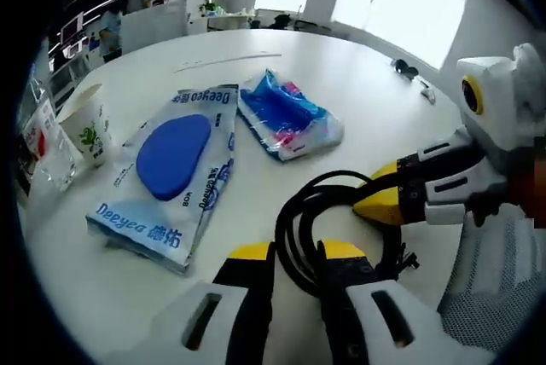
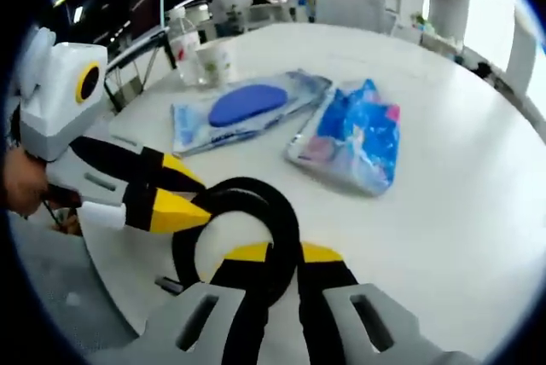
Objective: Arrange the tabletop items into an orderly group along one side of the table until the central work area is clear of visible clutter.
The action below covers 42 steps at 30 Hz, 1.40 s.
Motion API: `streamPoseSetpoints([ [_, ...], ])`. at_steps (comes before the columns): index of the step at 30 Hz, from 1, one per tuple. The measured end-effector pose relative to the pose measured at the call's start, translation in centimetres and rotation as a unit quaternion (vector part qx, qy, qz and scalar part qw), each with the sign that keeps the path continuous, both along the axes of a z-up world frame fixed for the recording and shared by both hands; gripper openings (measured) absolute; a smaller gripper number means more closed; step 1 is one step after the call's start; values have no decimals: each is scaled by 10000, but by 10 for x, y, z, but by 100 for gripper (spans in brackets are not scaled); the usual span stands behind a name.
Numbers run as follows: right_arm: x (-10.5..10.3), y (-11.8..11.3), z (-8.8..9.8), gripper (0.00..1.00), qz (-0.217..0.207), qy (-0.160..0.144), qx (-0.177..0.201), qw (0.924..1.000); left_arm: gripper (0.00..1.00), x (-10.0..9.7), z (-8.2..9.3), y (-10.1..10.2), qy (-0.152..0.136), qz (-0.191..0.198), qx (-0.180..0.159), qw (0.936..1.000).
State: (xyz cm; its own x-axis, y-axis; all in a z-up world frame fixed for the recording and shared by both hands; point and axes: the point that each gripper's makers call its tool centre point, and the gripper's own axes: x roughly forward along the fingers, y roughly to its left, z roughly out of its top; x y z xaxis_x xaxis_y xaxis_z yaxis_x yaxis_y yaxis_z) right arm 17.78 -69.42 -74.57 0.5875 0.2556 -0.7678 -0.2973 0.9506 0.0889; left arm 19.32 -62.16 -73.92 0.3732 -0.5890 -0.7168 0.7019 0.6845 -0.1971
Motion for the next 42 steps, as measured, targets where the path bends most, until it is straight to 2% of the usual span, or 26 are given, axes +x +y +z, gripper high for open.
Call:
streamPoseSetpoints([
  [9,0,0,0,8,13,-13,-64,10000,17,4,-2,-3,-325,-276,207,9989],
  [26,-2,1,1,9,272,27,-65,9996,17,3,-1,-1,-297,-228,208,9991],
  [31,-3,0,5,12,463,-180,-127,9987,16,7,3,0,-345,-146,123,9992],
  [42,4,-10,22,21,415,-306,61,9987,16,16,16,-7,-444,-77,-37,9990],
])
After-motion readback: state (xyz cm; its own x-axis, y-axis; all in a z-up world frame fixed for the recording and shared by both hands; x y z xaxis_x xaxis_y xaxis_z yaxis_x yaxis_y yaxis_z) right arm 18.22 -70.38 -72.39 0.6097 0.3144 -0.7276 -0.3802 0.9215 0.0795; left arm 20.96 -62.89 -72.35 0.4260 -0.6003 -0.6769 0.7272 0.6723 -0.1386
